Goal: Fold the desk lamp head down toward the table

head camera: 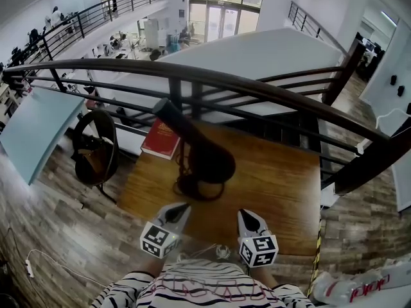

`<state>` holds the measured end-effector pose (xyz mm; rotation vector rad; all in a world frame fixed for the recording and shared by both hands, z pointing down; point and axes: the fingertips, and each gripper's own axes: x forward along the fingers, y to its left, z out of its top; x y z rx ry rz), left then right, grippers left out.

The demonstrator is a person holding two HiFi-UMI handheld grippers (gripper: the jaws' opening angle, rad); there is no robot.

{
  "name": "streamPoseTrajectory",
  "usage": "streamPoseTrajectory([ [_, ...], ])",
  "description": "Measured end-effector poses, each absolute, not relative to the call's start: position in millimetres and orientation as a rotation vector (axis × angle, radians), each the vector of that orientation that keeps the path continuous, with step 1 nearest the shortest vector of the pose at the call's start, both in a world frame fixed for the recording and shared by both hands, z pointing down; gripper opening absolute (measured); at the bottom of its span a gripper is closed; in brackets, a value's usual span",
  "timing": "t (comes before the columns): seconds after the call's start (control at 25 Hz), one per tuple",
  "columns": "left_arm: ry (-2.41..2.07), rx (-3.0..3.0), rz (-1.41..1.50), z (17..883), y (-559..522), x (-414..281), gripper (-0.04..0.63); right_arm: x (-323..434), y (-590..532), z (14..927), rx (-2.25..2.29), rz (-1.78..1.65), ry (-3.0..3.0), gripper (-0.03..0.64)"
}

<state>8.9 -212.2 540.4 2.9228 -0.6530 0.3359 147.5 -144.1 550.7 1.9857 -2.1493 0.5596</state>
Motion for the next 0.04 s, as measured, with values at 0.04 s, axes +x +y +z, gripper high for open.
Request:
streamPoseTrajectory([
  [0.04, -0.653, 2.920, 0.338, 538.6, -211.3, 10.5, 0.002, 148.1, -144.2, 549.7, 1.983, 0.557, -2.152, 0.002],
])
